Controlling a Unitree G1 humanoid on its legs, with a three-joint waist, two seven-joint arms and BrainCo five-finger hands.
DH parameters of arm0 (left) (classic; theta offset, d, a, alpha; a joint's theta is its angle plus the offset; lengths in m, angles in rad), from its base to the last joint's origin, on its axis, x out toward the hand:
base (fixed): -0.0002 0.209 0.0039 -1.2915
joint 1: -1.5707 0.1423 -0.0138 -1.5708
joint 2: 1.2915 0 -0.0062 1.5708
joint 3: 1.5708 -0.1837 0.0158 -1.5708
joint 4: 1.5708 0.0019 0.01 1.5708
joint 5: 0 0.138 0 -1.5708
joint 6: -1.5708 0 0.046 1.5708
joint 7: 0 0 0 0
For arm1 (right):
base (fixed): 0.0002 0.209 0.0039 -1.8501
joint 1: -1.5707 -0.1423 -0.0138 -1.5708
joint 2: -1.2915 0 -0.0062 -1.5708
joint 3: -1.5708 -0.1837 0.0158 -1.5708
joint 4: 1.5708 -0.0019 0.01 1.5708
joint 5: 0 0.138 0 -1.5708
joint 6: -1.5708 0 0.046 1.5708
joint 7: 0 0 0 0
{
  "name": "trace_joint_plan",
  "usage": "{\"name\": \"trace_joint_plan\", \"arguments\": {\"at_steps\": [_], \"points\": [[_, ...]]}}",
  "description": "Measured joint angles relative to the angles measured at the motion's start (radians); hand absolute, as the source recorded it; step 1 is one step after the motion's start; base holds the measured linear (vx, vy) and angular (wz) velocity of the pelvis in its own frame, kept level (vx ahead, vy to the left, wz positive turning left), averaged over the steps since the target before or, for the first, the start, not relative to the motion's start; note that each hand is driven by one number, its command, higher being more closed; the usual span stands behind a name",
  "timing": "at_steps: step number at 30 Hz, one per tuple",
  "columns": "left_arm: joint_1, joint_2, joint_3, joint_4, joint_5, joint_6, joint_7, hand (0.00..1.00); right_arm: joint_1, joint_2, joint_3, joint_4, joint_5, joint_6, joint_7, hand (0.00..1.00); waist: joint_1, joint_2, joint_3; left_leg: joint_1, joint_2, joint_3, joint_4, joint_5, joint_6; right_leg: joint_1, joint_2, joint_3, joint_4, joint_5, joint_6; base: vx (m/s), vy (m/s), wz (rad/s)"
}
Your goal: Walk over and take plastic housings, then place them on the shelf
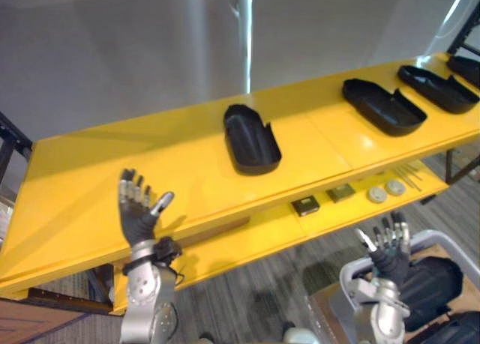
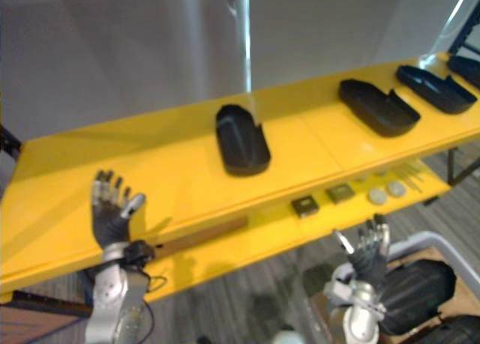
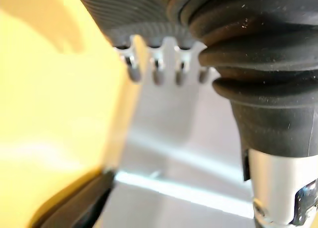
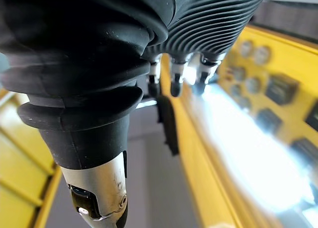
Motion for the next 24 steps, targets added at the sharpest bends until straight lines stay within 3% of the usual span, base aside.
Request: {"name": "trace_joint_plan", "arguments": {"at_steps": [11,15,21,24], "points": [[-0.225,0.031,0.009,0.0,0.049,0.015,0.062,0.0,0.001,0.002,0.013,0.0,-0.011,0.013,0.005,0.0,-0.008,0.004,-0.002,0.03,-0.002,0.022,-0.015,0.0,0.0,0.005,0.0,0.023,0.002,0.0,-0.001,0.01,0.003,-0.06],[-0.296,0.061,0.006,0.044,0.049,0.082,0.081,0.0,0.008,-0.005,0.014,0.0,-0.012,0.026,0.005,0.0,-0.026,0.026,-0.016,0.031,-0.007,0.036,-0.034,0.003,0.002,-0.008,-0.001,0.034,0.002,0.002,0.002,-0.03,0.008,-0.09],[-0.389,0.076,-0.058,0.191,0.043,0.186,0.085,0.0,-0.002,-0.012,0.035,0.001,-0.011,0.041,0.006,0.0,-0.039,0.032,-0.019,0.032,-0.005,0.062,-0.036,0.006,0.001,-0.026,0.003,0.059,0.002,0.01,0.002,0.01,0.001,-0.09],[-0.413,0.076,-0.065,0.228,0.039,0.198,0.09,0.0,0.0,-0.012,0.037,0.001,-0.011,0.041,0.005,0.0,-0.055,0.029,-0.019,0.036,-0.006,0.068,-0.04,0.006,0.001,-0.027,0.004,0.064,0.002,0.011,0.002,0.01,0.006,-0.06]]}}
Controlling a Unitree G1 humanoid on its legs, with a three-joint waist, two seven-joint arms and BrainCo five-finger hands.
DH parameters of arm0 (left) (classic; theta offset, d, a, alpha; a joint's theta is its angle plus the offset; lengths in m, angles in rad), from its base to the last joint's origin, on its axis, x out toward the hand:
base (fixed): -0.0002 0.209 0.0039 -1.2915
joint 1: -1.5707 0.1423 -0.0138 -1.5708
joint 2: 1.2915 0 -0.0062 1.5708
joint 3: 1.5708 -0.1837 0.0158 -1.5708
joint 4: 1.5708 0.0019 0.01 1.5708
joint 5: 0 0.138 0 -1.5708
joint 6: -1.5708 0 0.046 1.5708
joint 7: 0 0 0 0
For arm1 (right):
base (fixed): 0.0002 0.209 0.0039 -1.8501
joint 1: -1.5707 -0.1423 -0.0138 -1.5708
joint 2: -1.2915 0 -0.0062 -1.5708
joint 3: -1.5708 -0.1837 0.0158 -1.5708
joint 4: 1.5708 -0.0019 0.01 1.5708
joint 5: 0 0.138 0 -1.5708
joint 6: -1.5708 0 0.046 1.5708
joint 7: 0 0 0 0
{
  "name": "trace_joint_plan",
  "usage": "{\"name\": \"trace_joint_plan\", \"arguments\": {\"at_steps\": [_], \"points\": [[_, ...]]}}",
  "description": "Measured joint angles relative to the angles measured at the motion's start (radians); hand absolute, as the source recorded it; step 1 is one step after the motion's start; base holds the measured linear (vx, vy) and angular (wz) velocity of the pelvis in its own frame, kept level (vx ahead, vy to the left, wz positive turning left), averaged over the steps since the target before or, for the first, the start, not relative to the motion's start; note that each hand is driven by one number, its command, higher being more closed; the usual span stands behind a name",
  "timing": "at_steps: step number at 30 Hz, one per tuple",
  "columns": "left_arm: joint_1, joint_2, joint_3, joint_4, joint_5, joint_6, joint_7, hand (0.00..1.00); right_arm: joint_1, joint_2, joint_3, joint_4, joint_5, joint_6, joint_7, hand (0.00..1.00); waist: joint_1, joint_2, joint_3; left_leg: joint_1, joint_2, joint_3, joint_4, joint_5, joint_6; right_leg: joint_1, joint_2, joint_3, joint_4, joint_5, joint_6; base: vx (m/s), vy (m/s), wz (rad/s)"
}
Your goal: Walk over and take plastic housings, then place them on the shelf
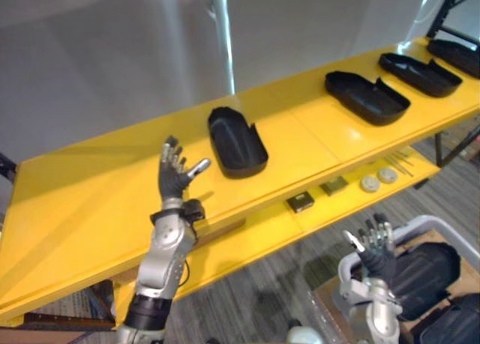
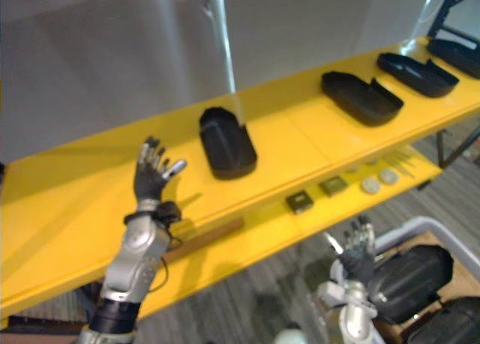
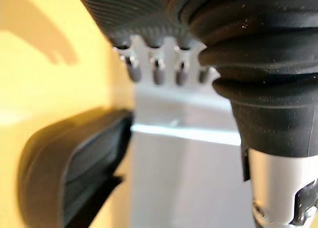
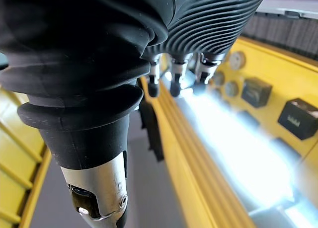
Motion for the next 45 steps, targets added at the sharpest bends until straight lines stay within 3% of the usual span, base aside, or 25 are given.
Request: {"name": "trace_joint_plan", "arguments": {"at_steps": [11,16,19,32,39,45], "points": [[-0.067,0.019,0.052,0.13,-0.034,0.007,0.101,0.0,0.015,-0.002,0.014,0.0,0.0,0.001,0.016,0.0,-0.015,-0.001,-0.001,0.033,0.0,0.049,-0.023,0.001,-0.001,0.003,0.009,0.048,-0.007,0.012,-0.001,-0.01,0.005,-0.12],[-0.151,0.051,0.071,0.273,-0.035,0.076,0.139,0.0,0.012,-0.003,0.016,0.001,0.001,0.001,0.022,0.0,-0.03,-0.001,-0.001,0.031,-0.001,0.049,-0.027,0.007,0.0,0.003,0.009,0.048,-0.015,0.021,0.0,0.0,0.0,0.0],[-0.199,0.062,0.089,0.365,-0.042,0.08,0.14,0.0,0.0,-0.013,0.016,0.009,0.001,0.001,0.023,0.0,-0.038,-0.002,-0.001,0.031,-0.001,0.048,-0.027,0.008,-0.001,0.003,0.009,0.051,-0.02,0.023,0.0,0.0,0.0,0.0],[-0.305,0.131,0.071,0.554,-0.17,0.135,0.015,0.0,-0.014,-0.045,0.035,0.019,0.002,0.001,0.021,0.0,-0.063,-0.019,-0.003,0.03,0.0,0.05,-0.027,0.008,-0.001,0.003,0.01,0.053,-0.029,0.025,-0.002,0.0,0.0,0.0],[-0.315,0.137,0.062,0.559,-0.271,0.13,-0.061,0.0,-0.018,-0.045,0.035,0.023,0.002,0.001,0.021,0.0,-0.062,-0.025,-0.004,0.03,-0.001,0.053,-0.028,0.008,-0.001,0.004,0.01,0.057,-0.032,0.026,-0.001,0.0,0.0,0.0],[-0.318,0.14,0.039,0.559,-0.277,0.125,-0.102,0.0,-0.024,-0.045,0.035,0.037,0.002,0.0,0.021,0.0,-0.063,-0.027,-0.004,0.03,-0.001,0.052,-0.028,0.008,-0.001,0.004,0.01,0.057,-0.033,0.027,-0.001,0.0,0.0,0.0]]}}
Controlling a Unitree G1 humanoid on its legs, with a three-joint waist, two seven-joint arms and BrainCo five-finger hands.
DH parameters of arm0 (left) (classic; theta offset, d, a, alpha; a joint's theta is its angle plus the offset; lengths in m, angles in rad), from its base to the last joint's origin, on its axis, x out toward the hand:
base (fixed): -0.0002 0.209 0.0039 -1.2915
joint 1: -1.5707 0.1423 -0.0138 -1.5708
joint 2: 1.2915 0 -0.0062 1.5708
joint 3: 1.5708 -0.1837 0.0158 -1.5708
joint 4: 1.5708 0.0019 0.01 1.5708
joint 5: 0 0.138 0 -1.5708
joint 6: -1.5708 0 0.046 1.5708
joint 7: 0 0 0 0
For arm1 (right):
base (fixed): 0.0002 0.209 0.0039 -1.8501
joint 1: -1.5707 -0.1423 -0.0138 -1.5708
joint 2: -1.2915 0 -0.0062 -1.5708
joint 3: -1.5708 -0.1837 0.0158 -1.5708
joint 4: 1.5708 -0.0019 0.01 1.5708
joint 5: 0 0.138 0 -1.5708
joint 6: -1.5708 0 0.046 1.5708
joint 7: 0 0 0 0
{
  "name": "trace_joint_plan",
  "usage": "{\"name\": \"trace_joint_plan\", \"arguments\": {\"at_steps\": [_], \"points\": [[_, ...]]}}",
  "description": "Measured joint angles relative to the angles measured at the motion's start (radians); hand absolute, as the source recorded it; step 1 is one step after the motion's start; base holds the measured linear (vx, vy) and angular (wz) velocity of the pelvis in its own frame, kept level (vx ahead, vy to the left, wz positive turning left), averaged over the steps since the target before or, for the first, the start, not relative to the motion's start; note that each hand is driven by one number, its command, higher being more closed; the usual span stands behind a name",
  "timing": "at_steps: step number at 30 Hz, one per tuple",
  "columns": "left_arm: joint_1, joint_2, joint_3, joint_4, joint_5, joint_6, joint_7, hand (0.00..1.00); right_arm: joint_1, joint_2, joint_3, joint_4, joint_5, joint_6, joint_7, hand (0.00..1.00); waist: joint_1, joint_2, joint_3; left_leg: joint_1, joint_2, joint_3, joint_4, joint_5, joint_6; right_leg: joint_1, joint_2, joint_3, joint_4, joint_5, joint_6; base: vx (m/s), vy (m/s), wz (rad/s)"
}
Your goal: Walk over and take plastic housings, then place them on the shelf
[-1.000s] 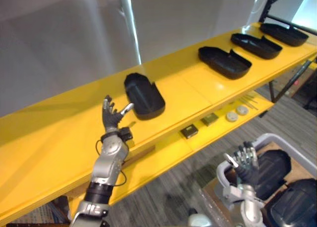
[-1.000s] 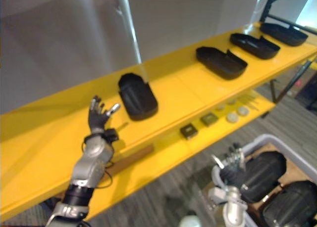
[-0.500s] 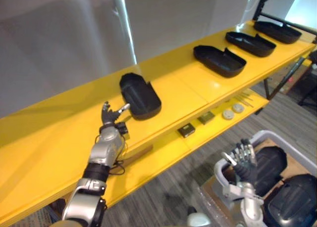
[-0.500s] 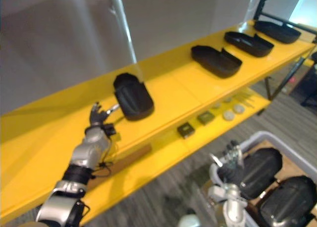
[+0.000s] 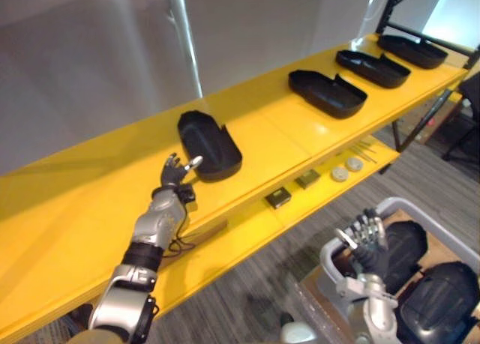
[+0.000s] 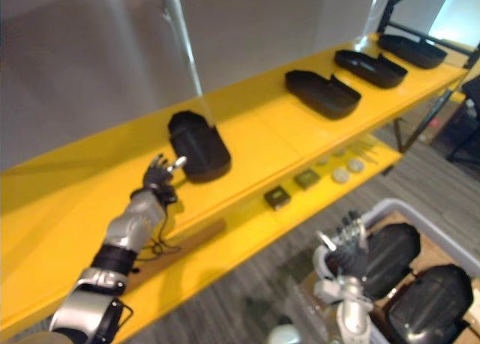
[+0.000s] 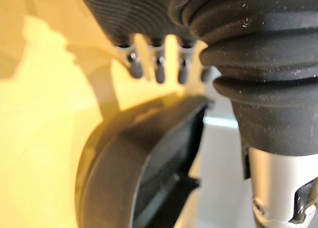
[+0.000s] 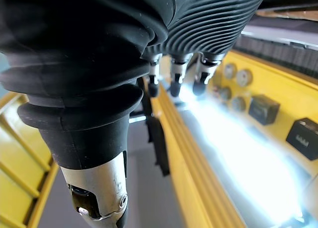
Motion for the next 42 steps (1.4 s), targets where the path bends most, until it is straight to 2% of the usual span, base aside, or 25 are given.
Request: {"name": "trace_joint_plan", "arguments": {"at_steps": [5,19,21,24,29,31,33,34,36,37,39,42], "points": [[0.0,0.006,-0.021,-0.002,-0.04,0.0,-0.051,0.0,0.001,0.0,0.0,0.014,0.0,-0.002,-0.001,0.0,0.0,-0.003,0.0,0.0,0.0,-0.003,0.0,0.0,0.0,0.004,0.0,-0.004,-0.002,0.0,0.0,0.0,0.0,0.0],[0.0,0.007,-0.044,-0.026,-0.068,0.011,-0.058,0.0,0.002,0.0,0.004,0.033,0.0,-0.003,-0.01,0.0,0.0,-0.009,-0.002,-0.001,0.0,-0.005,-0.002,0.0,0.0,0.005,-0.001,-0.007,-0.005,0.0,0.0,0.0,0.0,0.0],[0.0,0.006,-0.044,-0.028,-0.053,0.013,-0.032,0.0,0.002,0.0,0.008,0.044,0.0,-0.003,-0.011,0.0,-0.001,-0.012,-0.004,-0.001,0.0,-0.005,-0.002,0.0,0.0,0.005,-0.001,-0.007,-0.006,0.0,0.0,0.0,0.0,0.0],[0.0,0.006,-0.034,-0.032,0.042,0.034,0.053,0.0,0.005,0.0,0.025,0.052,0.0,-0.003,-0.012,0.0,-0.002,-0.022,-0.009,-0.001,0.001,-0.004,-0.002,0.0,0.0,0.005,0.0,-0.007,-0.007,0.0,0.0,0.0,0.0,0.0],[0.0,0.034,0.086,-0.031,0.178,0.028,0.204,0.0,0.004,0.0,0.025,0.048,0.0,-0.004,-0.01,0.0,-0.002,-0.033,-0.01,0.002,0.002,0.013,-0.005,0.0,0.0,-0.005,0.004,0.007,-0.007,0.003,-0.001,0.0,0.0,-0.07],[0.0,0.065,0.133,-0.03,0.18,0.009,0.268,0.0,0.003,0.0,0.025,0.046,0.0,-0.004,-0.003,0.0,-0.001,-0.033,-0.01,0.003,0.002,0.021,-0.003,0.0,0.0,-0.006,0.005,0.017,-0.013,0.009,-0.003,0.0,-0.006,-0.13],[0.001,0.089,0.177,-0.031,0.18,-0.061,0.325,0.0,0.004,0.0,0.023,0.044,0.001,-0.015,0.011,0.0,0.0,-0.032,-0.01,0.005,0.002,0.021,0.001,0.0,0.0,-0.001,0.004,0.017,-0.019,0.015,-0.005,0.0,0.0,0.0],[0.002,0.09,0.186,-0.032,0.18,-0.078,0.336,0.0,0.004,0.0,0.023,0.039,0.004,-0.016,0.02,0.0,0.002,-0.031,-0.009,0.007,0.002,0.021,0.0,0.0,0.0,0.0,0.005,0.016,-0.018,0.016,-0.004,0.0,0.0,0.0],[0.083,0.079,0.221,-0.129,0.208,-0.151,0.359,0.0,0.001,0.0,0.024,-0.011,0.011,-0.028,0.061,0.0,0.002,-0.026,-0.006,0.018,0.002,0.02,-0.001,-0.001,0.0,0.016,0.004,0.016,-0.019,0.015,-0.004,-0.02,-0.004,-0.01],[0.117,0.066,0.229,-0.176,0.217,-0.17,0.363,0.0,0.001,-0.001,0.023,-0.026,0.013,-0.036,0.069,0.0,0.002,-0.023,-0.006,0.019,0.002,0.02,0.0,-0.003,0.001,0.018,0.004,0.015,-0.019,0.015,-0.004,-0.05,-0.008,0.02],[0.259,-0.018,0.244,-0.37,0.267,-0.243,0.378,0.0,-0.007,-0.002,0.018,-0.078,0.015,-0.046,0.09,0.0,0.017,-0.013,-0.002,0.017,0.0,0.012,0.002,-0.005,0.004,0.022,0.002,0.009,-0.02,0.015,-0.004,-0.04,-0.007,0.07],[0.442,-0.14,0.233,-0.577,0.331,-0.292,0.389,0.0,-0.023,-0.005,0.011,-0.112,0.004,-0.042,0.124,0.0,0.036,0.004,0.006,0.019,-0.001,-0.018,0.004,-0.005,0.004,0.046,-0.003,-0.026,-0.023,0.009,-0.001,-0.04,-0.023,0.29]]}}
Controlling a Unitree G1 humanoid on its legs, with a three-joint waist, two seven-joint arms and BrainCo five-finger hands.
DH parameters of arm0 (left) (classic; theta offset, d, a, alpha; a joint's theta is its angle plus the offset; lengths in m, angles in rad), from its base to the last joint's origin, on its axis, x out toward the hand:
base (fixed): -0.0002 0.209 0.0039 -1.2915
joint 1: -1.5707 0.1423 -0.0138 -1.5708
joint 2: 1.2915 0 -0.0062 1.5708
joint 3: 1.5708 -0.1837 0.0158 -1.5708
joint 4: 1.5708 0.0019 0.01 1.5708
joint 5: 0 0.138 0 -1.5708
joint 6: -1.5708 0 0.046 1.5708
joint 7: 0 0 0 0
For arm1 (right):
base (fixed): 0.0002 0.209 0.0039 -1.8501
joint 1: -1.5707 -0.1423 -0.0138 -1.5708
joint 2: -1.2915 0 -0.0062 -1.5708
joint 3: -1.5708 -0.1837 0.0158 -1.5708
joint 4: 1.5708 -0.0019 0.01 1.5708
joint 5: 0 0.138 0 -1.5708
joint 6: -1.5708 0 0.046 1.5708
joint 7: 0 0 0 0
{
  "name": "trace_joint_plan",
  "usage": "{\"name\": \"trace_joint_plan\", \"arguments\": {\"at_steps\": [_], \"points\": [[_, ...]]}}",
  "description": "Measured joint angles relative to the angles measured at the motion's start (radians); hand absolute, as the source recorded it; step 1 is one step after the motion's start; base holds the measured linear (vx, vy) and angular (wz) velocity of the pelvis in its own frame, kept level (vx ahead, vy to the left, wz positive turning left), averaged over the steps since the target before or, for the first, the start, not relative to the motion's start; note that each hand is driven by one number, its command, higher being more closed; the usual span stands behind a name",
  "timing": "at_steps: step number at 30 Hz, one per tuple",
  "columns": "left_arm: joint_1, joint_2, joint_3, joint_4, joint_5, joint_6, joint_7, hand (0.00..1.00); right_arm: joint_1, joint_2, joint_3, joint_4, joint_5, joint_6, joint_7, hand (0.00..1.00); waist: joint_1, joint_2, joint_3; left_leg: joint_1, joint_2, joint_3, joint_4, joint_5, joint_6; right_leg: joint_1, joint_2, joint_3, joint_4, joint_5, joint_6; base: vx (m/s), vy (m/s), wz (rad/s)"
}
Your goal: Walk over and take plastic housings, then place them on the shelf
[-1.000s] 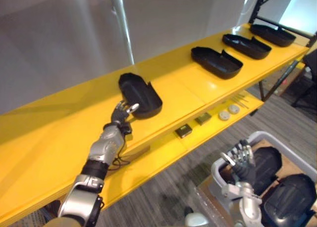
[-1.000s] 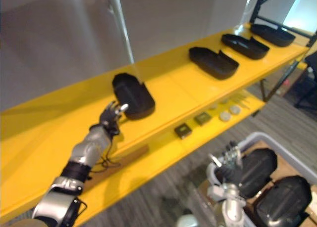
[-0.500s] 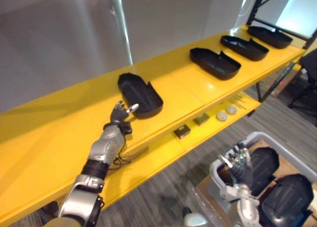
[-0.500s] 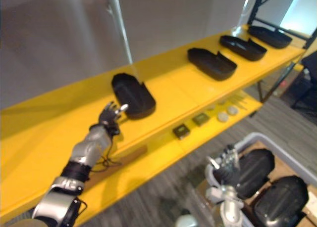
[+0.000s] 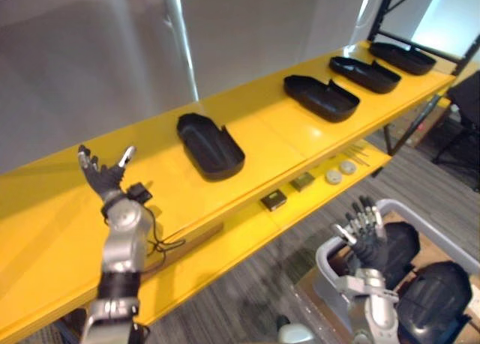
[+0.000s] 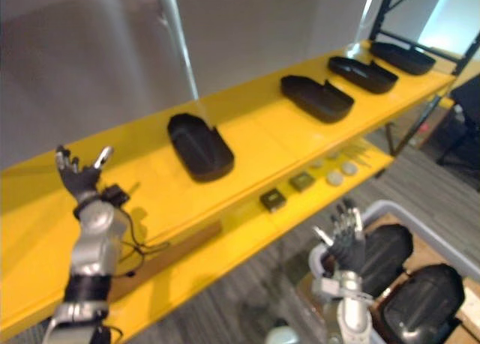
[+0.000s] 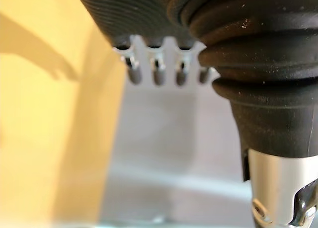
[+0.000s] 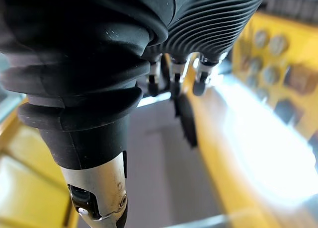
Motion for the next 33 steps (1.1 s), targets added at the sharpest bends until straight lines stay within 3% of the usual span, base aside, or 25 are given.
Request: {"name": "trace_joint_plan", "arguments": {"at_steps": [5,6,9,10,14,23,33], "points": [[0.202,-0.072,-0.001,-0.208,0.085,-0.053,0.001,0.0,-0.06,-0.023,-0.016,-0.064,-0.006,0.01,0.053,0.0,0.042,0.041,0.005,-0.019,-0.001,-0.055,0.0,0.017,0.0,0.007,-0.006,-0.054,0.005,-0.011,0.004,-0.01,-0.028,0.3],[0.221,-0.078,-0.003,-0.227,0.089,-0.056,-0.005,0.0,-0.07,-0.028,-0.013,-0.072,-0.006,0.013,0.058,1.0,0.048,0.045,0.006,-0.019,-0.001,-0.066,0.0,0.02,0.0,0.011,-0.006,-0.063,0.004,-0.011,0.004,0.03,-0.028,0.5],[0.293,-0.09,-0.004,-0.272,0.122,-0.068,-0.058,0.0,-0.122,-0.035,0.016,-0.09,-0.008,0.034,0.09,1.0,0.059,0.046,0.007,-0.018,0.0,-0.102,0.002,0.024,-0.001,0.037,-0.007,-0.101,0.003,-0.02,0.002,0.01,-0.026,0.31],[0.31,-0.093,-0.005,-0.277,0.122,-0.07,-0.081,0.0,-0.136,-0.035,0.035,-0.101,-0.018,0.051,0.093,1.0,0.081,0.046,0.007,-0.02,0.0,-0.105,0.002,0.025,-0.001,0.037,-0.008,-0.108,0.004,-0.021,0.001,0.0,-0.011,0.17],[0.332,-0.094,-0.033,-0.294,0.122,-0.089,-0.129,0.0,-0.146,-0.035,0.1,-0.105,-0.046,0.092,0.07,1.0,0.101,0.036,0.013,-0.028,-0.004,-0.14,0.002,0.028,0.0,0.051,-0.013,-0.14,0.004,-0.028,0.003,0.01,-0.01,0.24],[0.348,-0.098,-0.094,-0.307,0.118,-0.112,-0.229,0.0,-0.22,-0.038,0.206,0.064,-0.047,0.2,0.069,1.0,0.107,0.031,0.014,-0.036,-0.008,-0.177,0.0,0.032,0.001,0.059,-0.018,-0.176,0.013,-0.043,0.004,0.01,-0.003,0.1],[0.36,-0.097,-0.121,-0.254,0.121,-0.113,-0.252,0.0,-0.352,-0.04,0.233,0.302,-0.126,0.222,0.04,1.0,0.133,0.029,0.013,-0.035,-0.011,-0.203,-0.002,0.039,0.0,0.075,-0.021,-0.203,0.015,-0.046,0.003,0.0,-0.003,0.07]]}}
